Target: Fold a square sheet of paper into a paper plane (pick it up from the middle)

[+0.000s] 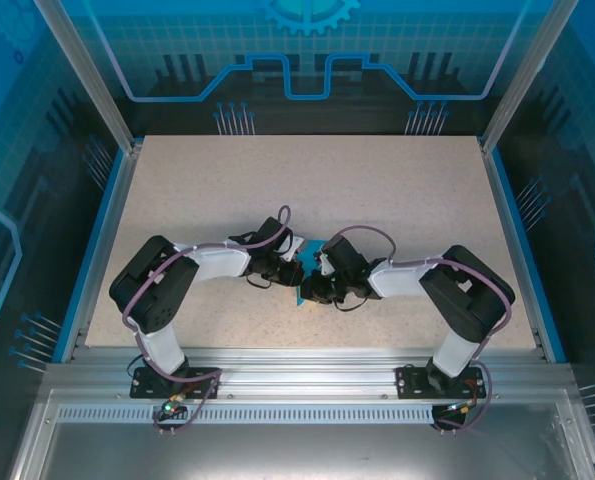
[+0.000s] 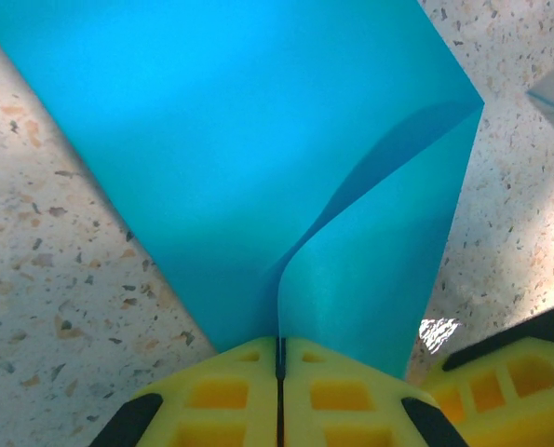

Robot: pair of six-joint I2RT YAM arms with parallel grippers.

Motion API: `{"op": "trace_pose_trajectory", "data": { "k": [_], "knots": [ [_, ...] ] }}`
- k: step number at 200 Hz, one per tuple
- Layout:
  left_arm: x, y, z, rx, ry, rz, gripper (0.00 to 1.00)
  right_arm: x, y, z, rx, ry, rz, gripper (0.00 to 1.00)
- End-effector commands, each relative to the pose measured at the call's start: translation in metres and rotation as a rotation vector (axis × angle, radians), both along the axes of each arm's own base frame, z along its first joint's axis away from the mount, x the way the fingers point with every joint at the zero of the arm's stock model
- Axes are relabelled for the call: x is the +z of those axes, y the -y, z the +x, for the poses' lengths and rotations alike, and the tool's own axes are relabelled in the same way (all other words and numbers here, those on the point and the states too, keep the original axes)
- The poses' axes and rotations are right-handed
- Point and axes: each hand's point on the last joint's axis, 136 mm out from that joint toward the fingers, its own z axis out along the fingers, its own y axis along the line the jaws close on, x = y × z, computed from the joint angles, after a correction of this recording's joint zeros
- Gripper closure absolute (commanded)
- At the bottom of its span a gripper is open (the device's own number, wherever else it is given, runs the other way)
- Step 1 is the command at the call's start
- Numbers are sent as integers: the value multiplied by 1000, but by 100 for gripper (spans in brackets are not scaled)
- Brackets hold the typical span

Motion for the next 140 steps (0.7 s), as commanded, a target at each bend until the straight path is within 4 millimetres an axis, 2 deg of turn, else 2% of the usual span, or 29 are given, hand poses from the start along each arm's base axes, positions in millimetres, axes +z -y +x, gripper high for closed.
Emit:
{"op": "trace_pose_trajectory", "data": {
  "k": [1, 24, 59, 75, 88, 125, 140],
  "knots": [
    [-8, -2, -8, -27, -48, 21, 91, 17, -15, -7, 49, 30, 29, 85],
    [-6, -1, -8, -29, -46, 18, 91, 10, -20, -8, 55, 14, 23, 85],
    [-6, -1, -7, -28, -46, 20, 91, -25, -7, -15, 21, -46, -58, 86],
    [-7, -2, -8, -28, -49, 22, 91, -32, -6, -18, 24, -67, -65, 87],
    [-6, -2, -8, -29, -48, 22, 91, -28, -6, -17, 27, -62, -56, 87],
    [-7, -2, -8, -29, -48, 24, 90, 7, -11, -12, 43, 10, -23, 85],
    [-7, -2, -8, -29, -49, 24, 90, 13, -15, -12, 54, 17, -14, 85]
  ]
}}
